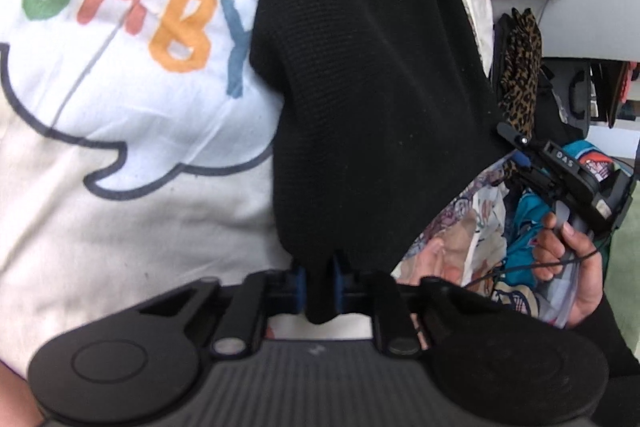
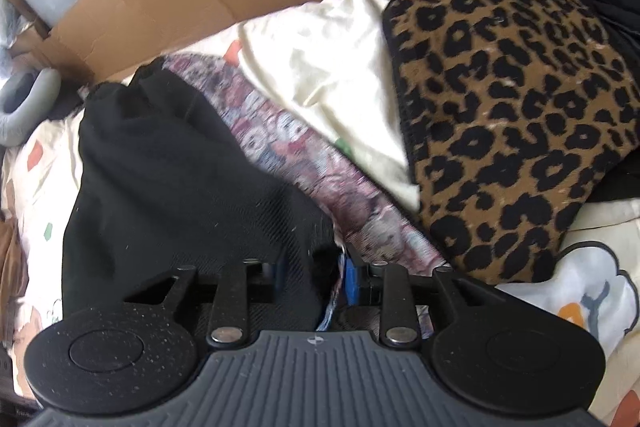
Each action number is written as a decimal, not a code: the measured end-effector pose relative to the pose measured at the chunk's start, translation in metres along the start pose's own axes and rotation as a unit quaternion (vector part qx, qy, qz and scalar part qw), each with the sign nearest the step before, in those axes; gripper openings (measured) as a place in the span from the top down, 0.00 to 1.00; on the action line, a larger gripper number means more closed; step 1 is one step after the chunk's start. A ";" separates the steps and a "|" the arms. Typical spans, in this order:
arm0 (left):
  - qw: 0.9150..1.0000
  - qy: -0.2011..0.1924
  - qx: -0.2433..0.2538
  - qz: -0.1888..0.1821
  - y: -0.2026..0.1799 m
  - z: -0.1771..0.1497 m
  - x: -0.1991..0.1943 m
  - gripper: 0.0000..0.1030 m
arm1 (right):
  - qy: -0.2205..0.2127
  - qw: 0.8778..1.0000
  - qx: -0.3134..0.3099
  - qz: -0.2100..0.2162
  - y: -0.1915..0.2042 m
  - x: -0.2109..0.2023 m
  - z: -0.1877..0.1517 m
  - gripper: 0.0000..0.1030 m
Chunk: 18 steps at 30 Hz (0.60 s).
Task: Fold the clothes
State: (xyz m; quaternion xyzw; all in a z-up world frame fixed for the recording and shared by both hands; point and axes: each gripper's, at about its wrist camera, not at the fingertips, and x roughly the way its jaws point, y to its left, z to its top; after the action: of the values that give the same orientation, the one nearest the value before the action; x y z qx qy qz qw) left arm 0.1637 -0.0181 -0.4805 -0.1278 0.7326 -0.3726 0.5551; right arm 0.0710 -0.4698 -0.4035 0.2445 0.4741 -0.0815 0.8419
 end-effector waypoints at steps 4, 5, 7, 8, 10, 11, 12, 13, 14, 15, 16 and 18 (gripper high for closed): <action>1.000 0.002 0.009 -0.006 -0.007 0.000 -0.004 0.98 | 0.001 1.000 0.019 -0.002 -0.013 0.004 0.002 0.92; 1.000 0.003 0.011 -0.011 -0.008 -0.001 -0.008 0.98 | 0.003 1.000 0.025 0.000 -0.015 0.005 0.003 0.96; 1.000 0.005 0.017 -0.024 -0.013 -0.003 -0.014 0.98 | 0.003 1.000 0.031 0.003 -0.017 0.004 0.004 0.97; 0.999 0.007 0.020 -0.032 -0.016 -0.003 -0.016 0.98 | 0.000 1.000 0.026 0.004 -0.016 0.001 0.005 0.98; 0.998 0.012 0.038 -0.039 -0.027 -0.002 -0.021 0.98 | -0.009 1.000 0.014 0.009 -0.012 -0.008 0.007 0.98; 0.998 0.012 0.043 -0.046 -0.032 -0.001 -0.023 0.98 | -0.012 1.000 0.011 0.012 -0.010 -0.013 0.009 0.98; 0.997 0.012 0.047 -0.054 -0.036 -0.001 -0.026 0.98 | -0.014 1.000 0.010 0.015 -0.010 -0.017 0.010 0.98; 0.997 0.012 0.051 -0.063 -0.040 0.000 -0.028 0.98 | -0.017 1.000 0.009 0.018 -0.009 -0.021 0.012 0.98; 0.996 0.012 0.052 -0.069 -0.044 0.001 -0.028 0.98 | -0.020 1.000 0.008 0.019 -0.009 -0.025 0.013 0.98; 0.996 0.013 0.053 -0.074 -0.047 0.003 -0.028 0.98 | -0.023 1.000 0.009 0.018 -0.009 -0.029 0.014 0.98; 0.995 0.014 0.055 -0.077 -0.048 0.004 -0.029 0.98 | -0.025 0.999 0.013 0.017 -0.010 -0.032 0.014 0.98; 0.995 0.017 0.058 -0.080 -0.050 0.006 -0.028 0.98 | -0.030 0.999 0.021 0.016 -0.013 -0.037 0.013 0.98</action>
State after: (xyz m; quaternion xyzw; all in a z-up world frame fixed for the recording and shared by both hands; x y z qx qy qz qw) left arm 0.1670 -0.0383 -0.4268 -0.1478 0.7064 -0.4598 0.5175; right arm 0.0562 -0.4909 -0.3709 0.2665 0.4431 -0.0853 0.8517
